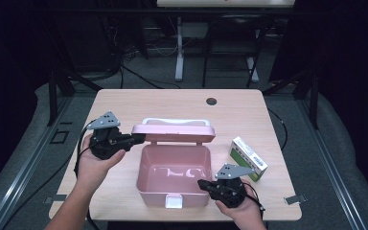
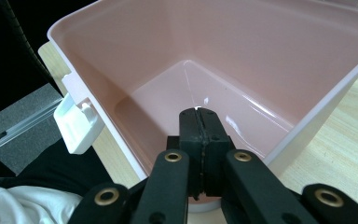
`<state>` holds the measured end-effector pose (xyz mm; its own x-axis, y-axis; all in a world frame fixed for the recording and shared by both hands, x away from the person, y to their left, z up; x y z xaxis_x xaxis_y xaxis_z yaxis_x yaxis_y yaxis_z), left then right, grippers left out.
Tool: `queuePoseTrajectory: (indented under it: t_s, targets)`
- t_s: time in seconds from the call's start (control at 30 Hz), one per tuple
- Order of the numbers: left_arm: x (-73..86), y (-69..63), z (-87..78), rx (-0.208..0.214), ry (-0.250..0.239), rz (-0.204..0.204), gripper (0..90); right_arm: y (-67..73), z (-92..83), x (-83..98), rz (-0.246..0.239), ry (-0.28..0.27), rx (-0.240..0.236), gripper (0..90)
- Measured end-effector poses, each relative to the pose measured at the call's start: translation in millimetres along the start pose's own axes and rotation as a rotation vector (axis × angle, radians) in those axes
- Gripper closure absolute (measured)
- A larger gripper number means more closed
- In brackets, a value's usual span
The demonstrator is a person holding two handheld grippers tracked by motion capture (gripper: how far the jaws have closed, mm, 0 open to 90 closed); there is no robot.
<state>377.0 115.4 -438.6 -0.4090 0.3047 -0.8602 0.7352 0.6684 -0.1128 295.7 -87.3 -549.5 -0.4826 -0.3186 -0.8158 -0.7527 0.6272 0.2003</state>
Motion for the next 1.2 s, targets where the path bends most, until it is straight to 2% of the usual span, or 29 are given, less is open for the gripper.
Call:
queuePoseTrajectory:
  t_s: [0.3,1.0,1.2]
  targets:
    - [0.0,5.8,-0.3,-0.011,0.004,-0.012,89.3,0.1,0.1,-0.3,0.005,0.0,-0.003,89.9]
    - [0.8,11.6,5.6,-0.034,0.017,-0.01,89.2,0.2,0.0,-0.1,0.003,-0.003,0.001,89.8]
    - [6.7,17.8,10.2,-0.036,0.027,-0.028,89.1,0.1,0.0,-0.1,0.003,-0.004,0.001,89.8]
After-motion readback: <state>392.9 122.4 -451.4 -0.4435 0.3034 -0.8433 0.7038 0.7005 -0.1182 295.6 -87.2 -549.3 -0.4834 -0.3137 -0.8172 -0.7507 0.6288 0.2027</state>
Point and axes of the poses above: each handheld gripper's, and its own axes: z roughly forward along the jaws, x roughly out of its underside, y roughly to its left, the point moved 10 cm from there along z, roughly forward along the jaws, and after that the axes turned 2 degrees about -x, right-handed, at the moved point
